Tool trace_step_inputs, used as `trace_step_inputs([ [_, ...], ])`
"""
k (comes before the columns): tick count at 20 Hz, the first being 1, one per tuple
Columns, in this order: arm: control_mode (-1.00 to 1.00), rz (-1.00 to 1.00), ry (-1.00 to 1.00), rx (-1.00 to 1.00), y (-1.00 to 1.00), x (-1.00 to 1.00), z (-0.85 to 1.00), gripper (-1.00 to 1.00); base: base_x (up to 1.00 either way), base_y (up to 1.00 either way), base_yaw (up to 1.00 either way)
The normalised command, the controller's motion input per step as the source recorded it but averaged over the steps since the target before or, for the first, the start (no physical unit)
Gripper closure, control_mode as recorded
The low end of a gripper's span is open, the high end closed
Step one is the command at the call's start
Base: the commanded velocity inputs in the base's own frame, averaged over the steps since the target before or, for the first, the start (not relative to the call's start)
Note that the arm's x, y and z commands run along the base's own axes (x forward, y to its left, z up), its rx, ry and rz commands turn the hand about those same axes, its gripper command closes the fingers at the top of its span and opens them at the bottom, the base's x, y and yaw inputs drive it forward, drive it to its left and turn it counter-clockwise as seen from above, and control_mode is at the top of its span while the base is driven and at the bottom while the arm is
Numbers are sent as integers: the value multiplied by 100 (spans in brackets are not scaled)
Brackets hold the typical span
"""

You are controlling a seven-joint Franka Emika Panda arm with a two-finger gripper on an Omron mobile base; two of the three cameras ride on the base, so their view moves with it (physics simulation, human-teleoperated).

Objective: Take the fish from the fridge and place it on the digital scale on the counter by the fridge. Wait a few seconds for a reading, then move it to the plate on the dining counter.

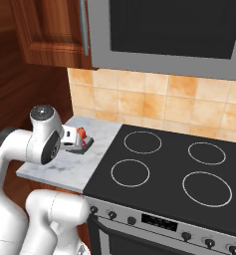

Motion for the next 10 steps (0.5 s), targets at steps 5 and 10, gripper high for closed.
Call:
trace_step_inputs([
  [5, -100, -6, 6, 0, 30, 100, -7, -100, 0, 0, 0],
  [10, -100, -17, 31, -3, 8, 100, -16, -100, 0, 0, 0],
])
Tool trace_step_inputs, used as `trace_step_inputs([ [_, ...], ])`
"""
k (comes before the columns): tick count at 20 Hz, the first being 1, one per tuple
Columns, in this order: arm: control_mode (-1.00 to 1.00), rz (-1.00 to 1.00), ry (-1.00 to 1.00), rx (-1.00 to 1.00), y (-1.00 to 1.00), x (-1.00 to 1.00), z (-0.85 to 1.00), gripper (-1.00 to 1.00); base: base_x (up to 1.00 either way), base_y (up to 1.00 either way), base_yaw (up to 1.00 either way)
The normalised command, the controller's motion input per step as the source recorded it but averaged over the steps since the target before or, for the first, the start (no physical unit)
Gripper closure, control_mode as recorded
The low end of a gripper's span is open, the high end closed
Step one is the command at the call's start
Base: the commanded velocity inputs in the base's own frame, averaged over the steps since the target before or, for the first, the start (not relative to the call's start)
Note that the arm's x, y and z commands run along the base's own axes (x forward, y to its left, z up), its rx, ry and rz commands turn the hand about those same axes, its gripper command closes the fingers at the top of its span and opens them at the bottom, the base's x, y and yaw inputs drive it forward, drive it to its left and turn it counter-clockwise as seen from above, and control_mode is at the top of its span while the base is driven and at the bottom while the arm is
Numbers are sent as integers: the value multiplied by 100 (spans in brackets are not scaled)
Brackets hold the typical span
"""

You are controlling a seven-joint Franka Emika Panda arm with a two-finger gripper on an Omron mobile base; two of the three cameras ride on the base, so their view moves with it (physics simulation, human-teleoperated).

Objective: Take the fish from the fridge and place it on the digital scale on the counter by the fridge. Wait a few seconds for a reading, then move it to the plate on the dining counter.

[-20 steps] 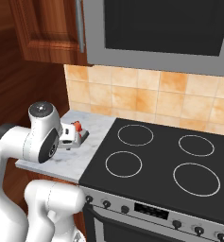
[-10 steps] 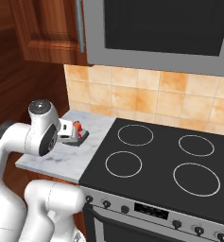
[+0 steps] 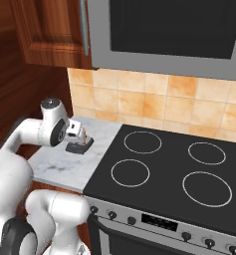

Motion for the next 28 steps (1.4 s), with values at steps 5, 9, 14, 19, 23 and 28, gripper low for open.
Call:
trace_step_inputs([
  [5, -100, -4, 6, -1, 13, 84, -51, -100, 0, 0, 0],
  [9, -100, 2, 2, 0, 1, 59, -43, -100, 0, 0, 0],
  [14, -100, 10, 1, 0, 0, 30, -34, -100, 0, 0, 0],
  [19, -100, 19, 0, 0, 0, 26, -42, -100, 0, 0, 0],
  [23, -100, 16, 0, 0, 1, 53, -27, -100, 0, 0, 0],
  [28, -100, 5, 0, 0, 9, 69, -8, -100, 0, 0, 0],
])
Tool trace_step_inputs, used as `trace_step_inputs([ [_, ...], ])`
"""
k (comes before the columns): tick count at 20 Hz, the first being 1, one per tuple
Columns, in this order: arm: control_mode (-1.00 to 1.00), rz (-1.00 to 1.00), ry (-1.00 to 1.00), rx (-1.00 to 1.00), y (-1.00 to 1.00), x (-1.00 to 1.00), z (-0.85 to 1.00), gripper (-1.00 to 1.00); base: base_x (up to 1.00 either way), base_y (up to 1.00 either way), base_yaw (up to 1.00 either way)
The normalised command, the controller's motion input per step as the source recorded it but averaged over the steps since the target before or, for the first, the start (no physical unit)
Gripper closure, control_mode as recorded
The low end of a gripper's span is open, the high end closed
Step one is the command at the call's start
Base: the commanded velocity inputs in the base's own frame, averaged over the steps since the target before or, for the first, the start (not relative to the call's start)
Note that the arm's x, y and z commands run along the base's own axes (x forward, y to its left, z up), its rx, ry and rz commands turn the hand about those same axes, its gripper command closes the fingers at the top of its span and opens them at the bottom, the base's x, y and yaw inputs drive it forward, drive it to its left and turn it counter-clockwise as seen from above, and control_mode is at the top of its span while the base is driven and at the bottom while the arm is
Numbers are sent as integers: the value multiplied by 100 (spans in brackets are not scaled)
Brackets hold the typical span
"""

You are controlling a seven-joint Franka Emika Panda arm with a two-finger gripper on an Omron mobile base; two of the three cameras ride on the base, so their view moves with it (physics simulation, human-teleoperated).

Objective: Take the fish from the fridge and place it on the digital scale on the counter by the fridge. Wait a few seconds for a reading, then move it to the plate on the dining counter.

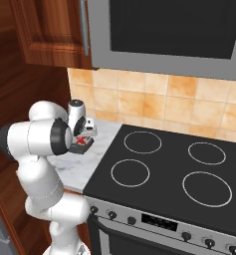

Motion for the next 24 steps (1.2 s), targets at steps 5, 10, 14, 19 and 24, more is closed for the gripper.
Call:
trace_step_inputs([
  [5, -100, 0, 0, 0, 12, 47, -8, -100, 0, 0, 0],
  [10, -100, 0, 0, 0, 14, 10, -10, -100, 0, 0, 0],
  [14, -100, 0, 0, 0, 9, 3, -29, -100, 0, 0, 0],
  [19, -100, 0, 0, 0, 0, 0, -28, -100, 0, 0, 0],
  [24, -100, 0, 0, 0, 0, 0, -17, -100, 0, 0, 0],
])
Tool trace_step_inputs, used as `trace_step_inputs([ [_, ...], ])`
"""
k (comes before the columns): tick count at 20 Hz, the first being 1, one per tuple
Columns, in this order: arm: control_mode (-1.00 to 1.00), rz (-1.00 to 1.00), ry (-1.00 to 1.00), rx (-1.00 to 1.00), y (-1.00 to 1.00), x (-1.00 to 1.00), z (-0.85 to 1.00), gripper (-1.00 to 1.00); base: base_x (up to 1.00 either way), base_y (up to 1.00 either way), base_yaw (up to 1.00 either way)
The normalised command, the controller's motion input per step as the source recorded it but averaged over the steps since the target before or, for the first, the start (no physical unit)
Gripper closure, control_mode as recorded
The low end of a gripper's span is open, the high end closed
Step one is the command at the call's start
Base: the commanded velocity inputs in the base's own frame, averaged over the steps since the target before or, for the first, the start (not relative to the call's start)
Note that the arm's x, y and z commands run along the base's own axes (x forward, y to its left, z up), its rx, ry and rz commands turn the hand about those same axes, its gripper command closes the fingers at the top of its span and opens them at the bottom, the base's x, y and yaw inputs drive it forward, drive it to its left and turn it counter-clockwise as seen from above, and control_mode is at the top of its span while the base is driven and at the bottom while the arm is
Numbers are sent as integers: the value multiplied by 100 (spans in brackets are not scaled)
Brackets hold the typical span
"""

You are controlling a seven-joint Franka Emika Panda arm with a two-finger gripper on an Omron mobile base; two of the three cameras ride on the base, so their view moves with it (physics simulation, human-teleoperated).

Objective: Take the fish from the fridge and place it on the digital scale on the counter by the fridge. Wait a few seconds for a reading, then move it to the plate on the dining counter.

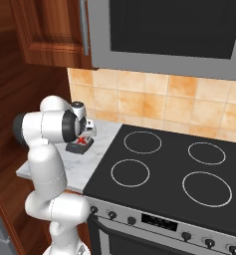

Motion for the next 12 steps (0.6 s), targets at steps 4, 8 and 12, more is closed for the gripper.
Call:
trace_step_inputs([
  [4, -100, 0, 0, 0, 0, 0, -1, -100, 0, 0, 0],
  [8, -100, 0, 0, 0, 0, 0, -1, 100, 0, 0, 0],
  [12, -100, 0, 0, 0, 0, 0, -1, 100, 0, 0, 0],
])
